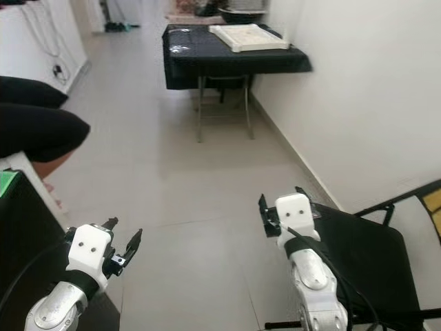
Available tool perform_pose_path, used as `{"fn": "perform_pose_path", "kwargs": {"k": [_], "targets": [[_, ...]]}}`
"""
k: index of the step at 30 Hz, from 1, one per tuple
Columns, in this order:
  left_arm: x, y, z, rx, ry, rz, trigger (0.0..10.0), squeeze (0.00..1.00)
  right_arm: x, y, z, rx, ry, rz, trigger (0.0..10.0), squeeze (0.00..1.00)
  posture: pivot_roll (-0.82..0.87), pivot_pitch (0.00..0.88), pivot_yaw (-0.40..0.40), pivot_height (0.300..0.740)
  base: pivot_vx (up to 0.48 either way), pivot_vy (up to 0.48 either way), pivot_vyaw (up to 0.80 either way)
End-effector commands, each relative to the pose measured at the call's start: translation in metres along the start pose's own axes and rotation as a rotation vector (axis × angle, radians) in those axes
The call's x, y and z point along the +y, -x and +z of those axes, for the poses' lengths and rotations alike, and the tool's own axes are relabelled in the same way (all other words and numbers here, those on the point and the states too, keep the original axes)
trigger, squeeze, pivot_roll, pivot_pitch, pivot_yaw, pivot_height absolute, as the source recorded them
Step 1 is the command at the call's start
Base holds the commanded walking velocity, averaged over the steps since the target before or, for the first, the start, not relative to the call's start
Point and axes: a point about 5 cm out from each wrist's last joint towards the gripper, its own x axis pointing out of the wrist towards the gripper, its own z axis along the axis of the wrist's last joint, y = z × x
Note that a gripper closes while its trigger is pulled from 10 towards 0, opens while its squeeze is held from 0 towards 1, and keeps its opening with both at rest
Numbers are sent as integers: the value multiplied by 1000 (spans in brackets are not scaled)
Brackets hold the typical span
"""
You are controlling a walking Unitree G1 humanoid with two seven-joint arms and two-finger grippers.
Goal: Building children table
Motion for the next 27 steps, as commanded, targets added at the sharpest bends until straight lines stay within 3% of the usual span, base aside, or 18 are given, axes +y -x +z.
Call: {"fn": "perform_pose_path", "kwargs": {"k": [1,12,27], "targets": [[-2,-1,-4,19,-3,-3,10000,0,1,0,-3,7,2,3,10000,0,-19,0,-40,740,0,-480,0],[-4,-1,-3,8,9,-7,10000,0,2,0,-4,7,3,6,10000,0,-20,0,-34,740,0,-465,0],[-3,1,-4,7,29,6,10000,0,7,-1,-5,10,2,27,10000,0,-16,0,-45,740,0,0,0]]}}
